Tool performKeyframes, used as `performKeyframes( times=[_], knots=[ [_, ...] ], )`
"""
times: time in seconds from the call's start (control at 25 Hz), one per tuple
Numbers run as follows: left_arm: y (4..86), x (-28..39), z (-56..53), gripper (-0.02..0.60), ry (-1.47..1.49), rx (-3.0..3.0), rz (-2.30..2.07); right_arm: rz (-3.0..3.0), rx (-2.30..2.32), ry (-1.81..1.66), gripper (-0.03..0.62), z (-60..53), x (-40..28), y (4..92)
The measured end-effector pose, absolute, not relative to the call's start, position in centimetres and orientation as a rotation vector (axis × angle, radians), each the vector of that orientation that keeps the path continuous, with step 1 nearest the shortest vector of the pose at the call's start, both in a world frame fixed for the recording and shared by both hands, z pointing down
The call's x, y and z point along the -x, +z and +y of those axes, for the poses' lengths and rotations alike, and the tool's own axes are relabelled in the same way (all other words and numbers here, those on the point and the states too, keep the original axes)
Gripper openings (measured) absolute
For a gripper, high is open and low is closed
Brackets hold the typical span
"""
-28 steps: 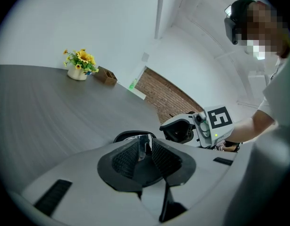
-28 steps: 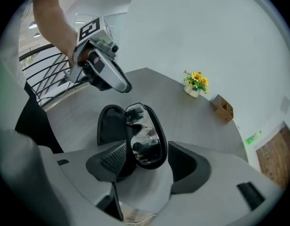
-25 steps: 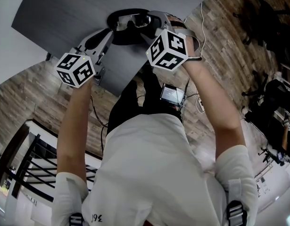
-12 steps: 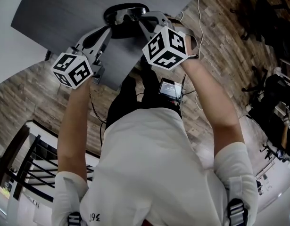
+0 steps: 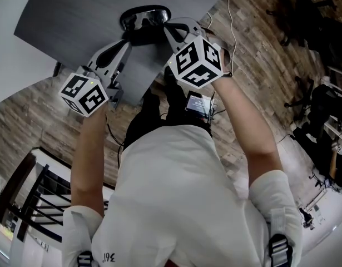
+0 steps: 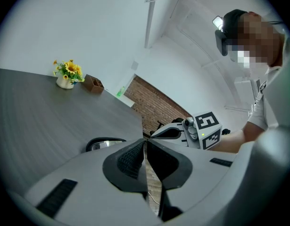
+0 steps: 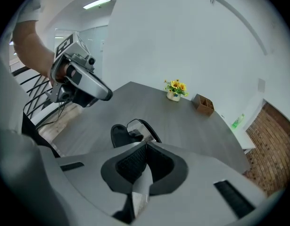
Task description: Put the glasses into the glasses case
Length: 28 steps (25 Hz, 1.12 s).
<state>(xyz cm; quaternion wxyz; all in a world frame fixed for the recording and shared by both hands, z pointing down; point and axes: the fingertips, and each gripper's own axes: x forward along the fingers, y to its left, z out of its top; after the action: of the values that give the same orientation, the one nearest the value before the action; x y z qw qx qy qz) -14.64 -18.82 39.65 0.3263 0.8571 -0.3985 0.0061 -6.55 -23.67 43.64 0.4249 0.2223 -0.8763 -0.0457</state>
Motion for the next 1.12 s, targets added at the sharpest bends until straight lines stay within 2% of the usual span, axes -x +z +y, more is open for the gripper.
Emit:
performKeyframes(
  times=[1.12],
  knots=[
    [34.1, 13.4, -12.0, 0.032, -0.053, -2.262, -1.052, -2.330, -0.763, 0.104, 0.011, -17.8, 3.5, 37.4]
  ],
)
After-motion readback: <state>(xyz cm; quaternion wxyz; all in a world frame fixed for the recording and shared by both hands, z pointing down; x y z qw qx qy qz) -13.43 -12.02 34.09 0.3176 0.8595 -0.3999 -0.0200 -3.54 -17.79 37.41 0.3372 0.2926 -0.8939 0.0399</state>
